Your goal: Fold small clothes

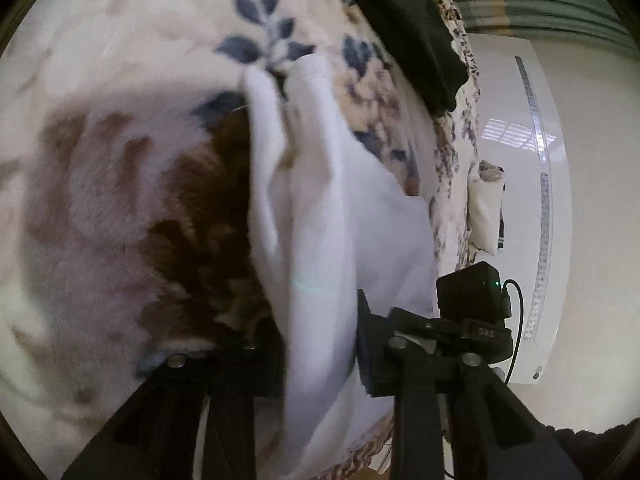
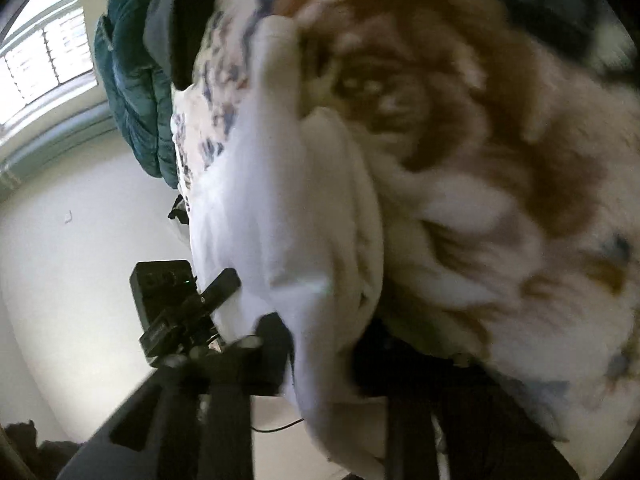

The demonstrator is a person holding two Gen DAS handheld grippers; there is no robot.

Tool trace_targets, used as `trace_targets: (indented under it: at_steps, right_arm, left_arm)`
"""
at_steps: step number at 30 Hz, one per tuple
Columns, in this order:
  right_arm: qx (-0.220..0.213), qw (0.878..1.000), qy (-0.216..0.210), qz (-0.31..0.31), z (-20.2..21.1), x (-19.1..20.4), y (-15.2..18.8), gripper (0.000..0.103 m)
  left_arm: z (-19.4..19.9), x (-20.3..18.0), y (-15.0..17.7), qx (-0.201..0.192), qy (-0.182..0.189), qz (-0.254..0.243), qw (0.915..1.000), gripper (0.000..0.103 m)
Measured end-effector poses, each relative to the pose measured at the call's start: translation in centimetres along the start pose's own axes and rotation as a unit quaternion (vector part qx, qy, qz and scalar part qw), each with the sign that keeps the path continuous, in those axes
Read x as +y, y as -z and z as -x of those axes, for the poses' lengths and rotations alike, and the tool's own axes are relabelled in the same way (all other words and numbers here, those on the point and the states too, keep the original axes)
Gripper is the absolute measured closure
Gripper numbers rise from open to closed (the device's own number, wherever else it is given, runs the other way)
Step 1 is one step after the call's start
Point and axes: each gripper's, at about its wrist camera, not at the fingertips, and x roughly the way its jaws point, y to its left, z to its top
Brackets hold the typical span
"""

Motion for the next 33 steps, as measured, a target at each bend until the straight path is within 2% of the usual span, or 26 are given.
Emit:
trace_targets:
  at_steps: [2, 7, 10, 13, 15, 20, 22, 26, 30, 33]
  right_arm:
    - [-0.003, 1.0, 0.007, 0.01, 0.4, 1.0, 0.0, 0.087]
    - [-0.024, 0.998, 0.011, 0.048, 3.6, 5.2, -0.5, 0.087]
    - [-0.041, 0.996, 0.013, 0.073, 5.9, 8.6, -1.8, 0.088]
    - [-0.062, 0.993, 0.014, 0.1, 8.2, 12.2, -4.7, 0.088]
    - [-0.078, 0.99, 0.017, 0.117, 9.6, 14.7, -7.2, 0.088]
    - [-0.116, 0.981, 0.019, 0.152, 11.7, 20.1, -16.0, 0.088]
    - [-0.126, 0.978, 0.027, 0.165, 11.9, 21.6, -20.4, 0.088]
    - [-0.128, 0.972, 0.067, 0.185, 10.7, 23.0, -27.8, 0.088]
    - [-0.114, 0.97, 0.115, 0.182, 8.7, 21.9, -32.9, 0.088]
    - [-0.109, 0.969, 0.129, 0.18, 8.1, 21.5, -33.7, 0.087]
  left_arm:
    - [0.4, -1.4, -0.1, -0.007, -0.004, -0.013, 0.9999, 0.082]
    - [2.5, -4.9, -1.4, -0.023, 0.012, -0.042, 0.9988, 0.082]
    - [3.6, -7.5, -3.5, -0.039, 0.024, -0.063, 0.997, 0.082]
    - [4.7, -10.1, -6.8, -0.058, 0.037, -0.084, 0.9941, 0.082]
    - [4.8, -11.9, -9.7, -0.071, 0.044, -0.095, 0.992, 0.082]
    - [4.4, -15.0, -19.3, -0.111, 0.047, -0.124, 0.985, 0.082]
    - [3.0, -15.4, -24.1, -0.122, 0.042, -0.129, 0.9833, 0.082]
    - [-0.6, -14.2, -30.3, -0.114, 0.016, -0.134, 0.9844, 0.081]
    - [-4.0, -12.4, -33.8, -0.091, -0.028, -0.133, 0.9866, 0.078]
    - [-4.2, -12.0, -33.9, -0.091, -0.035, -0.13, 0.9866, 0.075]
